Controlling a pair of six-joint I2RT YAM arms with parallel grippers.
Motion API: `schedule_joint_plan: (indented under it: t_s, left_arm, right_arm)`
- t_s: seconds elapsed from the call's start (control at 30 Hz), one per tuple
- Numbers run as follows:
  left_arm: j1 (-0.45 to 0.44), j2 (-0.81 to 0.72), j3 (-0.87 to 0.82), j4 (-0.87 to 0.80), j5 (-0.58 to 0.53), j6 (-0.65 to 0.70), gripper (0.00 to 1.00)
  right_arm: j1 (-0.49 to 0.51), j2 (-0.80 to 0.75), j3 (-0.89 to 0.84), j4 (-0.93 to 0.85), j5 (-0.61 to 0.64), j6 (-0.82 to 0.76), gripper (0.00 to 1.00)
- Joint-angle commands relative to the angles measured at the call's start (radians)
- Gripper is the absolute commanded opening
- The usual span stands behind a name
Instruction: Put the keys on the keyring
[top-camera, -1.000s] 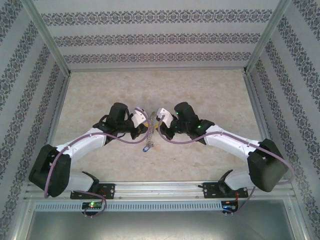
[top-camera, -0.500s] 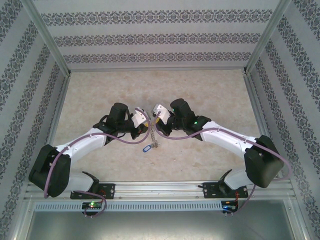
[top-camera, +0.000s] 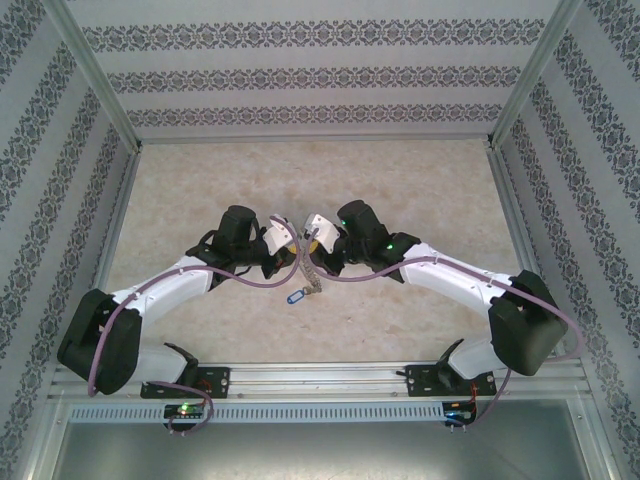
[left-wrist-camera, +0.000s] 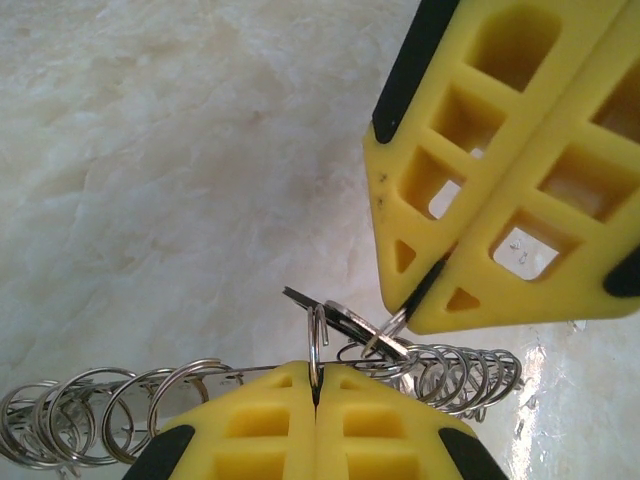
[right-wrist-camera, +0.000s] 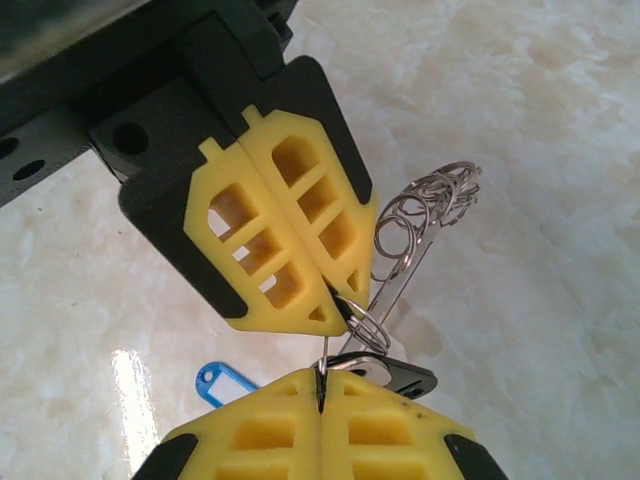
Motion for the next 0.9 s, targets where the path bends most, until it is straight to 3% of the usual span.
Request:
schedule_joint_plan:
  t_s: [0.0, 0.87]
  left_arm:
    - [-0.011, -0.013, 0.016, 0.023, 0.019, -0.013, 0.00]
    - [-0.013, -0.005, 0.026, 0.029, 0.045, -0.018, 0.00]
  right_arm:
    - [0.011, 0.010, 0.040, 0.004, 0.023, -0.010, 0.00]
    - [0.015, 0.044, 0.060, 0.015, 0.101, 0.044, 0.00]
